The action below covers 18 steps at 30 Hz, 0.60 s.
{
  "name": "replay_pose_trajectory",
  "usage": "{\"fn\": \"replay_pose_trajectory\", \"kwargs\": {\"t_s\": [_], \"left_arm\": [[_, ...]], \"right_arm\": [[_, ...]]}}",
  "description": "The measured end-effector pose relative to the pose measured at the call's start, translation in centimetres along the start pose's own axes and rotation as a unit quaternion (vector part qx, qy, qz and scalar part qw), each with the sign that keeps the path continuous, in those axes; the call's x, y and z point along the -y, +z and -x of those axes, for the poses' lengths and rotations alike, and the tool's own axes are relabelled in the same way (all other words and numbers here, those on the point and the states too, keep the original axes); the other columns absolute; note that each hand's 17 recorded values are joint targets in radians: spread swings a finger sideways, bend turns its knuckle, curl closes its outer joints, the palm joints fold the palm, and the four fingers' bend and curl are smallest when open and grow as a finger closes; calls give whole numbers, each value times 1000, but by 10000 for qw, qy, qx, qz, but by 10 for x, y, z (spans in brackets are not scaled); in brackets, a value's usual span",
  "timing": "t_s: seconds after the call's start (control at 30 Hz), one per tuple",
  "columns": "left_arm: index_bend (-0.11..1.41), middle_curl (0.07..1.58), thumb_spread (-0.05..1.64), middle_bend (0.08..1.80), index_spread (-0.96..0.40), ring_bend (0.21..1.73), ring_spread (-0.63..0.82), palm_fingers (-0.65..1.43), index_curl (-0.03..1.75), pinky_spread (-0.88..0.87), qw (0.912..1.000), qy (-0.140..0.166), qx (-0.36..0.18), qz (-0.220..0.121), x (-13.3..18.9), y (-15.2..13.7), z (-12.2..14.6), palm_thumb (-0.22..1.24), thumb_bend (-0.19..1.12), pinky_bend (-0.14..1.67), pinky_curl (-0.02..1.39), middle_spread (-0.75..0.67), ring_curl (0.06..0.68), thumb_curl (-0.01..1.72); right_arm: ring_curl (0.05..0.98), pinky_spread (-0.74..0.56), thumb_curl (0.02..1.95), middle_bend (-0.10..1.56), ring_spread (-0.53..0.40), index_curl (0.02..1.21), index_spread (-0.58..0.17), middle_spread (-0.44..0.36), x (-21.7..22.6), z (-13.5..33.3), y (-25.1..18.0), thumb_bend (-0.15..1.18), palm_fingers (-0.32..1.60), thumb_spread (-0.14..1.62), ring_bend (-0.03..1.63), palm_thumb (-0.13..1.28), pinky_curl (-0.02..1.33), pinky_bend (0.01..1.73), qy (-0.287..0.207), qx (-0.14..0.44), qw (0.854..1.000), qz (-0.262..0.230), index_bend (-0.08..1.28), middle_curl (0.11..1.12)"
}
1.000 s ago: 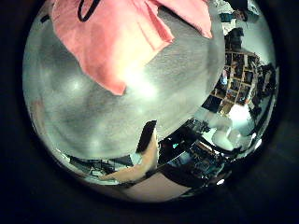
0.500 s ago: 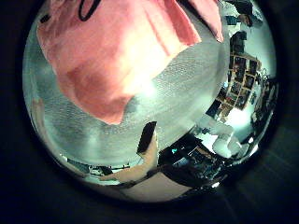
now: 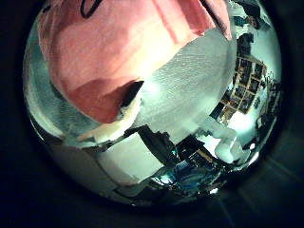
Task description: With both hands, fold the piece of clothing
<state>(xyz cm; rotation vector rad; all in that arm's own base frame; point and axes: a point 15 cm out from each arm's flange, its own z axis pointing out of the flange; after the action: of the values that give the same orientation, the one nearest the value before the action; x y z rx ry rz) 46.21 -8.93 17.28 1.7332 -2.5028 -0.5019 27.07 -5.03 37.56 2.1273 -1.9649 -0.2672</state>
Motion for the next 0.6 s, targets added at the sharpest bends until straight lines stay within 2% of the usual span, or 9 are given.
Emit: {"fn": "replay_pose_trajectory", "kwargs": {"t_s": [0.1, 0.2, 0.4, 0.6], "left_arm": [[332, 605, 955, 839, -226, 923, -323, 886, 477, -92, 10000, -41, -1, 8, -6, -2, 1, 465, 3, 242, 266, -297, 299, 353], [352, 652, 1004, 877, -312, 1036, -422, 1028, 530, -280, 10000, -87, -16, -28, -11, -7, 4, 578, 27, 340, 296, -369, 353, 364], [408, 751, 1083, 915, -457, 1167, -471, 1138, 667, -553, 9997, -190, -45, -121, -22, -16, 15, 748, 59, 675, 428, -449, 443, 408], [455, 824, 1095, 965, -562, 1261, -473, 1149, 819, -645, 9989, -286, -111, -367, -30, -37, 23, 822, 45, 924, 534, -499, 491, 467]], "right_arm": [[253, 289, 333, 240, 17, 269, -376, -50, 0, -1, 0, -13, 207, 1300, 518, 544, 264, 462, 8, 4, 10000, 3, 156, 364], [254, 289, 333, 242, 17, 269, -375, -45, 0, 0, 1, -13, 209, 1301, 522, 544, 264, 460, -6, 9, 10000, 10, 155, 365], [260, 270, 333, 244, 2, 265, -375, -48, 4, 0, 4, -13, 219, 1301, 548, 544, 263, 457, -13, 18, 10000, 63, 149, 365], [266, 225, 338, 252, -26, 260, -377, -73, 22, -2, 22, -13, 234, 1291, 576, 557, 266, 472, -62, 77, 9993, 365, 147, 366]]}}
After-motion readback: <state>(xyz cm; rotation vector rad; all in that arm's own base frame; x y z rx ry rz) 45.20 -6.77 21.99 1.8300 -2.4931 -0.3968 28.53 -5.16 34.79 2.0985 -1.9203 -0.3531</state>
